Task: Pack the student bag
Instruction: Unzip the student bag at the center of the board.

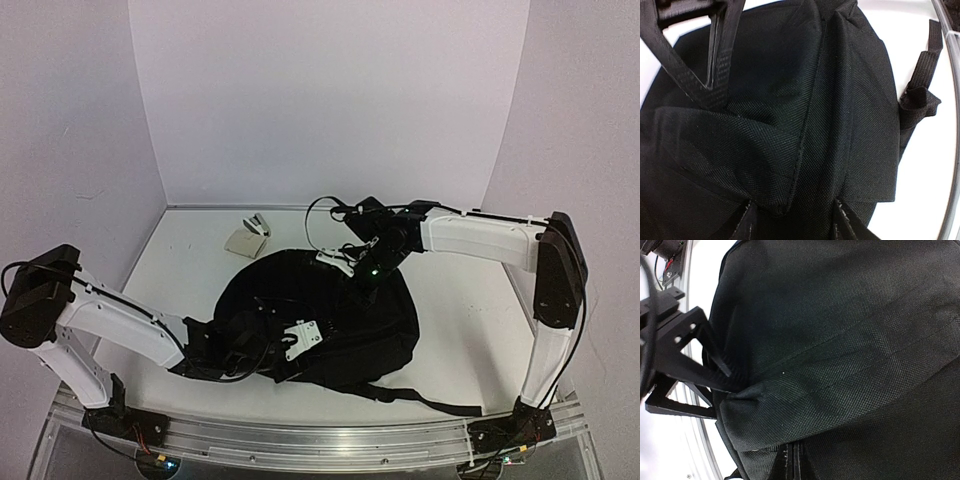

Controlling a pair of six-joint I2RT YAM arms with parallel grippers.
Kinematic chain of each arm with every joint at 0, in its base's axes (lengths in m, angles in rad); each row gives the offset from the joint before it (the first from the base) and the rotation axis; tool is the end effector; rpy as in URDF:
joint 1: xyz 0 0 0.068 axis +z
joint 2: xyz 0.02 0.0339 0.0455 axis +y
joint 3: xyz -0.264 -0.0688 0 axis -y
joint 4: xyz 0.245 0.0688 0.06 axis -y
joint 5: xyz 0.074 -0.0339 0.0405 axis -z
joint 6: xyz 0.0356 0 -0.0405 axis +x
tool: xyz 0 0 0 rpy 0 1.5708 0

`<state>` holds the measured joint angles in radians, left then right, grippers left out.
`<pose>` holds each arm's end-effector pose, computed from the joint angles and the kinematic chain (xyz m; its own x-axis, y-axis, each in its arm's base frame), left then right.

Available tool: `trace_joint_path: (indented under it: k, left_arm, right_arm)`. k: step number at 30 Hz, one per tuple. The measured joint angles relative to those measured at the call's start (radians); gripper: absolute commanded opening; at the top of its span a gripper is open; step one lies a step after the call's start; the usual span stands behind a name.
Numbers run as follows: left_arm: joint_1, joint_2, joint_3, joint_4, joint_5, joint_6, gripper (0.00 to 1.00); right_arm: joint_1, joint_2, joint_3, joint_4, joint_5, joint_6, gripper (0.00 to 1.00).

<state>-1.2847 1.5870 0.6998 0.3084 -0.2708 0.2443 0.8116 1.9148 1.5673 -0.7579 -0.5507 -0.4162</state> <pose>0.0984 -0.3007 0.1662 0.0585 0.6269 -0.7769 0.8730 0.3454 0.3445 0.2664 0.3078 0.2418 -0.2474 -0.7612 -0.5995 -0.9619 0.1186 0.2463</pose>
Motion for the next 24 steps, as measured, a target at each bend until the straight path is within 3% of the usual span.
trace_joint_path:
  k: [8, 16, 20, 24]
  left_arm:
    - [-0.032, -0.024, 0.0, -0.001, -0.073, 0.096, 0.54]
    - [-0.044, -0.13, 0.0, -0.004, -0.016, 0.116, 0.62]
    - [-0.045, -0.193, 0.0, 0.011, -0.01, 0.119, 0.59]
    - [-0.045, -0.153, 0.003, 0.029, -0.036, 0.143, 0.56]
  right_arm:
    - [-0.004, 0.0, 0.008, 0.0, 0.0, 0.006, 0.0]
    - [-0.004, 0.001, 0.01, 0.001, 0.0, 0.011, 0.0]
    - [-0.004, 0.001, 0.01, 0.001, 0.0, 0.012, 0.0]
    - [-0.004, 0.001, 0.01, 0.001, -0.001, 0.016, 0.0]
